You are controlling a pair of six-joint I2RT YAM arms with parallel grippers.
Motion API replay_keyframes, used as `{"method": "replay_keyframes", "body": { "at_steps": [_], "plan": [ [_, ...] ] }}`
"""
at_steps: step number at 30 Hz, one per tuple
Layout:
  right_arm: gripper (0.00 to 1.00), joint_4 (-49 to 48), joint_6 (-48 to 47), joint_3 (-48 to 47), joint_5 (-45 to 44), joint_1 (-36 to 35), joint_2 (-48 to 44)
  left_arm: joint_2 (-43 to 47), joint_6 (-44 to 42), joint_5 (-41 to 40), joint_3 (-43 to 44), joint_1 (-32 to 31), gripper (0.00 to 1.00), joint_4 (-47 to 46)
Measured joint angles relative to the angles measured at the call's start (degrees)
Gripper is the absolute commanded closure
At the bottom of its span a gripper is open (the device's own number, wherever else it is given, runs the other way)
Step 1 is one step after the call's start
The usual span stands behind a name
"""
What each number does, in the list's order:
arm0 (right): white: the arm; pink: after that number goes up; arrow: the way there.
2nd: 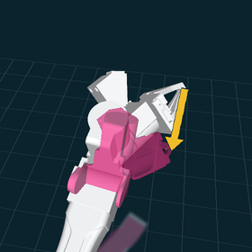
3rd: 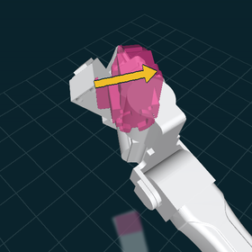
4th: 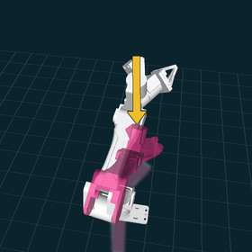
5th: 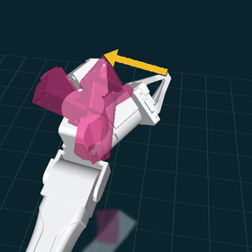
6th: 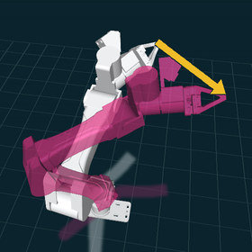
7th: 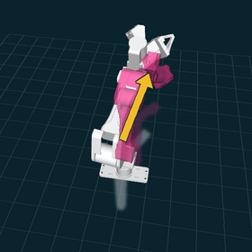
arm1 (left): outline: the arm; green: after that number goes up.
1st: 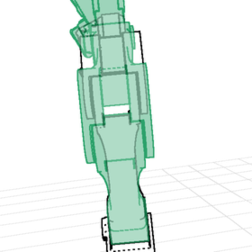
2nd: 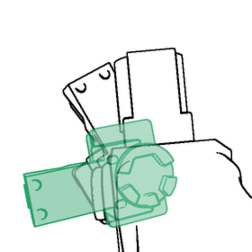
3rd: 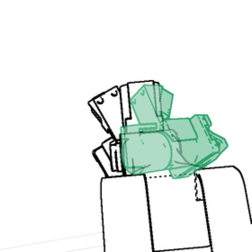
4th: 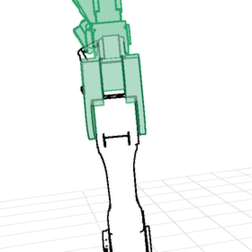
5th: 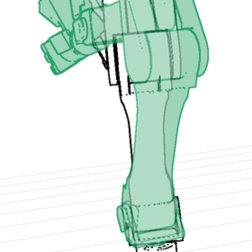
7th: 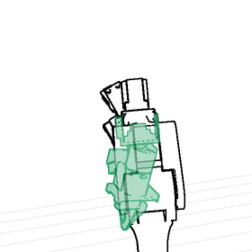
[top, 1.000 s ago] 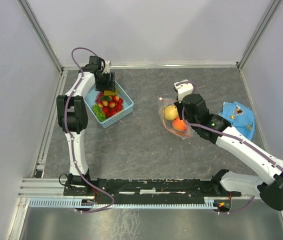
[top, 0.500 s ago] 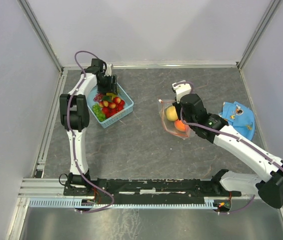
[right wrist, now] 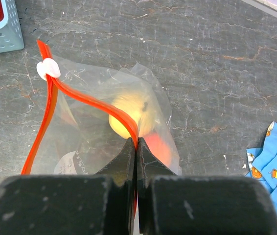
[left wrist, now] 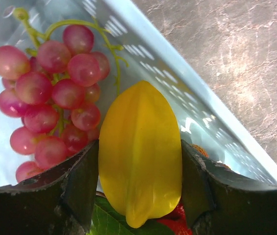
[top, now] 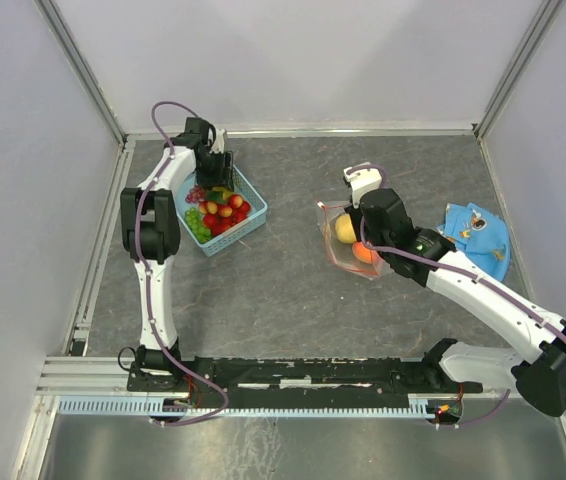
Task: Place the food in the zip-top bag and seal the zipper
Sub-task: Pick up the fake fruit from the bin.
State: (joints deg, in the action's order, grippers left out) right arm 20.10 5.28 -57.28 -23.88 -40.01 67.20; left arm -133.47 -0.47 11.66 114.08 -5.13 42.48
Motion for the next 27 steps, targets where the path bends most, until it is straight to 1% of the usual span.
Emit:
{"method": "replay_keyframes", "body": {
  "at_steps": [4, 9, 10, 16, 22, 27],
  "plan": [
    [0.98, 0.00, 0.00, 0.00, 0.46, 0.00, 0.00, 2.08, 0.42, -2.51, -1.77, -0.09, 0.63, -0.02],
    [0.98, 0.00, 0.24, 0.00, 1.11, 0.00, -0.07, 8.15, 2.47, -4.92, -6.78, 0.02, 0.68, -1.99],
    [0.98, 0.00, 0.39, 0.00, 1.18, 0.00, -0.09, 10.36, 3.32, -5.68, -8.35, 0.02, 0.69, -2.91],
    [0.98, 0.00, 0.68, 0.00, 1.79, 0.00, -0.09, 16.87, 6.45, -7.58, -12.96, 0.02, 0.70, -6.67],
    [0.98, 0.09, 0.92, 0.00, 2.45, 0.00, -0.07, 18.80, 9.05, -8.68, -15.23, 0.02, 0.70, -8.94],
    [0.98, 0.24, 1.44, -0.02, 3.19, 0.00, -0.07, 22.86, 13.03, -8.35, -21.29, 0.02, 0.71, -11.47]
  ]
}}
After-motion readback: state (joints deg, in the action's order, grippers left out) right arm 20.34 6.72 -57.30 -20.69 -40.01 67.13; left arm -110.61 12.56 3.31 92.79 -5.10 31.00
